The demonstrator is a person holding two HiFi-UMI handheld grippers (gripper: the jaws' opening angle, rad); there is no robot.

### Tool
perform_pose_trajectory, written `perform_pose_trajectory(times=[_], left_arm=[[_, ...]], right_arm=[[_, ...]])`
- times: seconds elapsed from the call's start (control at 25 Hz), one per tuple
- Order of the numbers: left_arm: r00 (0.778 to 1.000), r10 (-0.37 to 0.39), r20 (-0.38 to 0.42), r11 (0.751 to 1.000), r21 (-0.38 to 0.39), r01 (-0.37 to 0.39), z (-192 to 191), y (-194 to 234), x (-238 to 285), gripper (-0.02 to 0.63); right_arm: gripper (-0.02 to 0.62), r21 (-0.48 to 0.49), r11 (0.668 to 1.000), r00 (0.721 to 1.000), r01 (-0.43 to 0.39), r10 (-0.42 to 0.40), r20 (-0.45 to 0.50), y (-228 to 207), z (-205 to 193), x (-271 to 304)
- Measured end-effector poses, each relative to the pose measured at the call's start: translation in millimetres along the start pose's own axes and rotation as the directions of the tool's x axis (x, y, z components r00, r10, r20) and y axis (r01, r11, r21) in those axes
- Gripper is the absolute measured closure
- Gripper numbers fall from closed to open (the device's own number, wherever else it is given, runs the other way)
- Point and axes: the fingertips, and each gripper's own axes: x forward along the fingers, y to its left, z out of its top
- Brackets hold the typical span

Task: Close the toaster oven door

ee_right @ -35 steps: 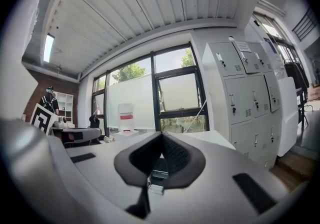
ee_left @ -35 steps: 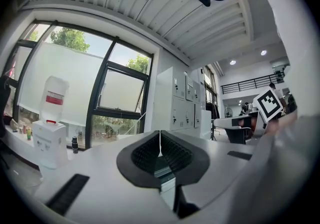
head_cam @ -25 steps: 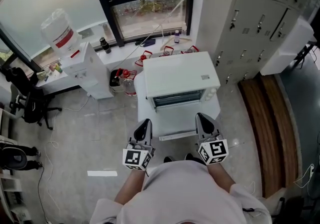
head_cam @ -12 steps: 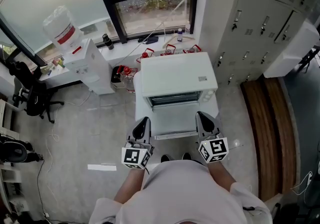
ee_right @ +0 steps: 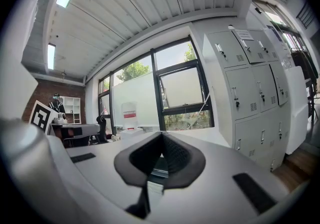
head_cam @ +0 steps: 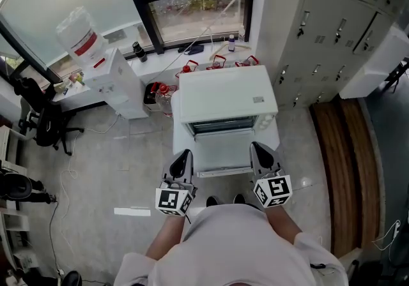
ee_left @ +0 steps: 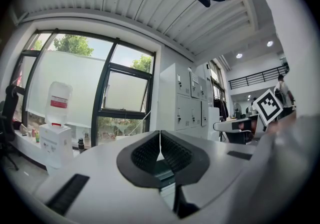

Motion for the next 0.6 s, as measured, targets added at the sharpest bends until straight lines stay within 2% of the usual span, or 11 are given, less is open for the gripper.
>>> perform_pose_trajectory(times=[0.2,0.36,0.6], left_arm=[[1.0,-0.007,-0.008,1.0,-0.004,0.007,-1,-2,0,0.584],[1.0,-0.012,-0.013,1.0,-0.007,0.012,-2,-2,-1,0.584],[1.0,-0.019,-0.018,1.0,-0.008,0.019,-3,-1,-1,0.584]], right_arm=[[0.588,0.029,0.999,1.0,0.013,-0.012,-0.005,-4,-6,-3],[0.588,0.143,0.989,1.0,0.023,-0.023,0.0,-10,-15,-8],[0.588,0.306,0.952,0.998,0.011,-0.03,0.056,-15,-12,-13]])
